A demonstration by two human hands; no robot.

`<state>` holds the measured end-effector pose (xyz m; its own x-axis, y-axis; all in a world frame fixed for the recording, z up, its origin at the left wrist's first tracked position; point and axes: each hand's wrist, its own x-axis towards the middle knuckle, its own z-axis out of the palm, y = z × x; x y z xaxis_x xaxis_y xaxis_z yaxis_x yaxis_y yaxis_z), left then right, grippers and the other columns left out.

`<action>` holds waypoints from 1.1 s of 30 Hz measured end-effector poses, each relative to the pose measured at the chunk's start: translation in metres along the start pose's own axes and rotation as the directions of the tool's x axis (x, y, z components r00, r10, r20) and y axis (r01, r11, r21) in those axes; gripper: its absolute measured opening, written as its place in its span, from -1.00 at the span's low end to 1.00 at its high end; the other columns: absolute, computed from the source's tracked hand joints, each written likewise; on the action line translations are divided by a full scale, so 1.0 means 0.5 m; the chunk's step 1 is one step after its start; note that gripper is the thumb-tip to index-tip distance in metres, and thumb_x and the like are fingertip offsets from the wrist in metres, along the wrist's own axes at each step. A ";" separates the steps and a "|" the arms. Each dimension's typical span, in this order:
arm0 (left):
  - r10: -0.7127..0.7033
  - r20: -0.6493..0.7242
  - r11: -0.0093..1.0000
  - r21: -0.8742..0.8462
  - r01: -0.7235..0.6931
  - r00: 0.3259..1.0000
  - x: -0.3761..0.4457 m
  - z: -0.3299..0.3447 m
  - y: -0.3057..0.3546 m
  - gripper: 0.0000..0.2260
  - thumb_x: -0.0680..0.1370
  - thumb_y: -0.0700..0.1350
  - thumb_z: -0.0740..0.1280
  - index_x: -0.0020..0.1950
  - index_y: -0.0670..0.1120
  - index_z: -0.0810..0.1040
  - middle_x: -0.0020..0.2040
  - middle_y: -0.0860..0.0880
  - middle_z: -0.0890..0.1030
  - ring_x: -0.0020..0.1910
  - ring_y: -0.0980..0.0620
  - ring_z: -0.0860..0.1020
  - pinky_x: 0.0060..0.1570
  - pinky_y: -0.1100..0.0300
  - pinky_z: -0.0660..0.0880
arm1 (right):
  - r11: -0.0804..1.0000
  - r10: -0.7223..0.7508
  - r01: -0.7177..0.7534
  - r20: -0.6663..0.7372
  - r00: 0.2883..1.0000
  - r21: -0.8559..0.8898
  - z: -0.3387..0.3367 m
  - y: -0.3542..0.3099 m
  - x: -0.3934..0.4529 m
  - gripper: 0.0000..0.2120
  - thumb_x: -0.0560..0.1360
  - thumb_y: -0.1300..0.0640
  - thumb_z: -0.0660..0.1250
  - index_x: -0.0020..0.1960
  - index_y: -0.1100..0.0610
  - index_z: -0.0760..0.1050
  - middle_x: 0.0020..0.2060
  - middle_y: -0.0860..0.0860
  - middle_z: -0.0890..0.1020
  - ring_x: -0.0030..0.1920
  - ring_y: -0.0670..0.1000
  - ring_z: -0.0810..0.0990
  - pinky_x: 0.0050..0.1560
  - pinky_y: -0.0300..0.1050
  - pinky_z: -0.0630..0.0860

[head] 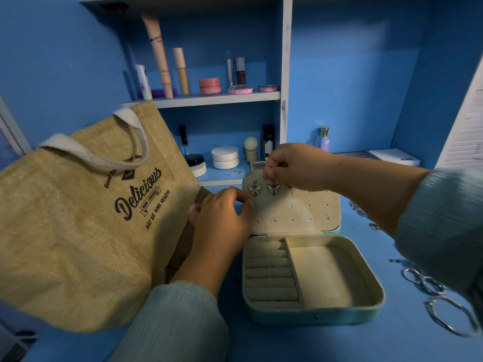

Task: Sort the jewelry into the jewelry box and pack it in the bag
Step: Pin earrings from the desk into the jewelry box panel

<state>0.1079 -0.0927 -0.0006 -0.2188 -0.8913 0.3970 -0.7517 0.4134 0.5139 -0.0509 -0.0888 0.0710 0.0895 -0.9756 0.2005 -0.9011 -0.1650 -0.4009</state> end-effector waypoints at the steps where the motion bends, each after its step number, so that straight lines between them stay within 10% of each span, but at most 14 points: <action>1: 0.003 -0.005 1.000 -0.004 -0.003 1.000 0.000 0.001 0.000 -0.93 0.57 0.07 0.18 -0.10 0.15 0.39 -0.08 0.21 0.40 0.15 0.11 0.41 0.24 0.06 0.10 | 1.000 -0.001 0.001 0.002 1.000 -0.001 0.000 0.000 0.000 -0.80 0.54 0.10 0.24 -0.01 0.21 0.56 -0.13 -0.02 0.55 -0.11 -0.06 0.49 -0.20 -0.34 0.36; 22: 0.004 -0.100 0.996 -0.090 -0.013 0.995 -0.004 0.015 0.000 -0.89 0.55 0.10 0.21 -0.16 0.15 0.42 -0.26 0.31 0.32 -0.05 0.24 0.30 0.16 0.14 0.05 | 1.000 0.014 -0.014 0.014 1.000 0.000 -0.007 -0.020 -0.014 -0.82 0.54 0.10 0.23 -0.03 0.16 0.56 -0.03 0.06 0.59 -0.01 0.04 0.54 -0.14 -0.25 0.42; 33: 0.022 -0.123 0.943 -0.327 -0.062 0.992 -0.008 0.016 -0.013 -0.74 0.51 0.11 0.30 0.16 0.16 0.35 -0.18 0.31 0.44 -0.07 0.26 0.42 0.25 -0.11 0.32 | 0.998 0.032 -0.033 0.015 0.999 0.048 -0.033 -0.046 -0.055 -0.86 0.56 0.08 0.21 -0.04 0.09 0.53 -0.29 -0.12 0.47 -0.35 -0.17 0.40 -0.46 -0.46 0.33</action>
<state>0.1085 -0.0933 -0.0117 -0.1570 -0.8523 0.4990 -0.4915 0.5057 0.7090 -0.0396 -0.0559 0.0897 0.0669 -0.9824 0.1744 -0.8821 -0.1400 -0.4498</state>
